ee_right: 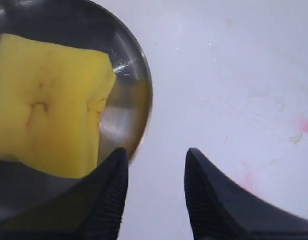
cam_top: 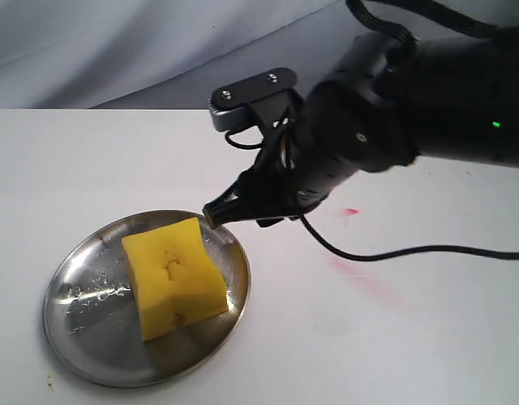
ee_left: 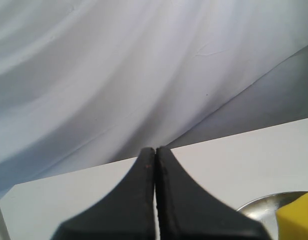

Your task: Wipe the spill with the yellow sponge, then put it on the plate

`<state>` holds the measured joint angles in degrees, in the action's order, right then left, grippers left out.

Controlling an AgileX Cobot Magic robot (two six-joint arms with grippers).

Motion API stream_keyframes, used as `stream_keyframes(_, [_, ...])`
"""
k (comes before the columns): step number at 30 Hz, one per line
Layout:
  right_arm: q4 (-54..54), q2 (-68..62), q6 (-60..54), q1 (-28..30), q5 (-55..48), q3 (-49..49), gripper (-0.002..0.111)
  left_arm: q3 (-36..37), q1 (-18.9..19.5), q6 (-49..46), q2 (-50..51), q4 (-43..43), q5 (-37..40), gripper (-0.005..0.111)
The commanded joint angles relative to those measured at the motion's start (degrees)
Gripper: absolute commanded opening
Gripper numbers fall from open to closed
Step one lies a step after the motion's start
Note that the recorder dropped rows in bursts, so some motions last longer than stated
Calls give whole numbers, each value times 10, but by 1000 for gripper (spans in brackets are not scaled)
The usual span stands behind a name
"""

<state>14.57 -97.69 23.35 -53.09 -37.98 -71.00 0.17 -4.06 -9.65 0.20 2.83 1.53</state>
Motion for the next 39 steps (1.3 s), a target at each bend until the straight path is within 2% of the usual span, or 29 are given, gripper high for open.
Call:
stream_keyframes(1, [40,61,68,-1,71,91,33,-2,1,5,-2,-4,-3,0])
stream_keyframes(14, [61,168,130,6,173,235,25,-2,1,5,-2,-4,-3,0])
stream_keyframes(19, [9,218,113,48,284,320,17,-2,1,5,-2,-4,-3,0])
stream_keyframes(24, [-53,278,39,101,368,406,0,-2,1,5,-2,-4,-3,0])
stream_keyframes(35, [-127,420,-46,222,506,581,0,-2,1,5,-2,-4,-3,0])
stream_keyframes(39, [-138,489,-84,260,515,624,0,-2,1,5,-2,-4,-3,0])
